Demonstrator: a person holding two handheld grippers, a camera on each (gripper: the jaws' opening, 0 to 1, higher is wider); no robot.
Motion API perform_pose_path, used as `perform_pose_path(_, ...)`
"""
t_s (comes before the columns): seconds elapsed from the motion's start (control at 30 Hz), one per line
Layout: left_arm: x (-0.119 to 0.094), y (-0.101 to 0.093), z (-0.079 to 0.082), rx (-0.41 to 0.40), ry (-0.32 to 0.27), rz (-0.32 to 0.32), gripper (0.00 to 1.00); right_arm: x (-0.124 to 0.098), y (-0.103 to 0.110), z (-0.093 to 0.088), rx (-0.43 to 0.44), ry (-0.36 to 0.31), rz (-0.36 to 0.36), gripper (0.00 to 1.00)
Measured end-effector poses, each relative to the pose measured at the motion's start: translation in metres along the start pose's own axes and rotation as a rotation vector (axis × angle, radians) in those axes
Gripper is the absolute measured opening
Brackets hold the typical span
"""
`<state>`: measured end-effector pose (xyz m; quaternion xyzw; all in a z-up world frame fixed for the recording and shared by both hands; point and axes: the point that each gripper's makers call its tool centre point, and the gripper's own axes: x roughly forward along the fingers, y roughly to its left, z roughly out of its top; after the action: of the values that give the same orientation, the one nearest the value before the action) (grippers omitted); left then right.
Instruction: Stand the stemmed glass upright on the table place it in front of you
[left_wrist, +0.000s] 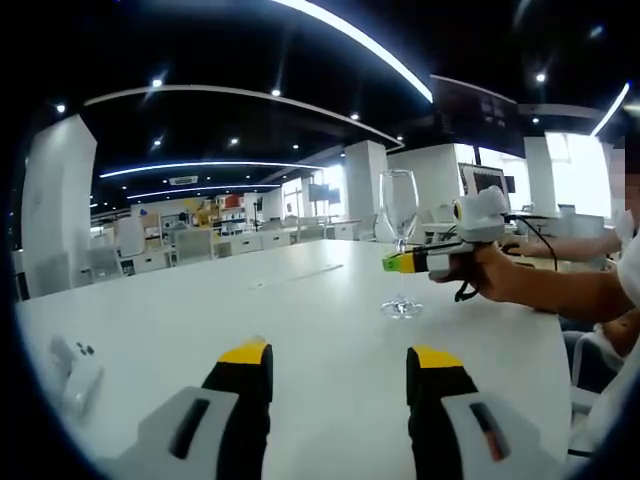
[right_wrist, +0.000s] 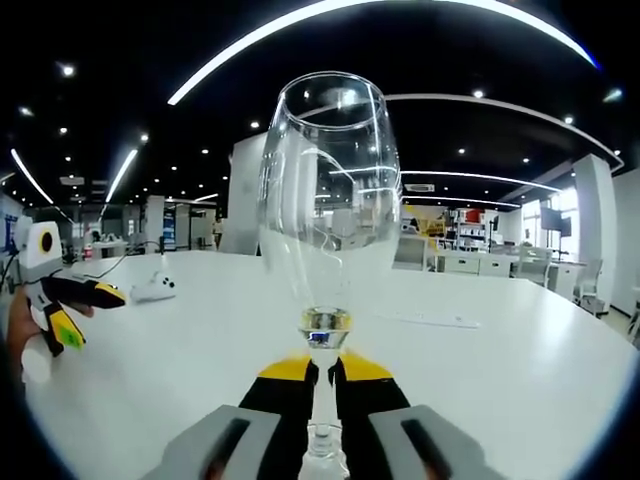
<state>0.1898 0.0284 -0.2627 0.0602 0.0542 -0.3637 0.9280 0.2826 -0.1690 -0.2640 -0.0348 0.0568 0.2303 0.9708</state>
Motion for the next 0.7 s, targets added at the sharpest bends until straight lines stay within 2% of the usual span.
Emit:
perform_pose_path(0.17,-0.0003,0.0000,0.0005,-0.001,-0.003,0.001,0.54,-0.0015,-0.0002,0.0013,0.017,-0.008,0.006,0.18)
perform_pose_path(0.27,-0.0003,-0.0003,0.0002,0.001,-0.001,-0.001,0.54,-0.0033,-0.0005,-0.0027,0.013,0.005,0.005,0.18)
perform_pose_path(0.43,-0.0009,-0.0008,0.0008,0.002,-0.004,-0.002,0.54,-0.0054,-0.0050,0.0012,0.023,-0.016,-0.002,0.20)
perform_pose_path(0.7,-0.0001,-0.0027,-0.0016,0.006,0.010,-0.013,0.54,-0.0014,0.0011,0.0035,0.018,-0.008,0.018,0.24)
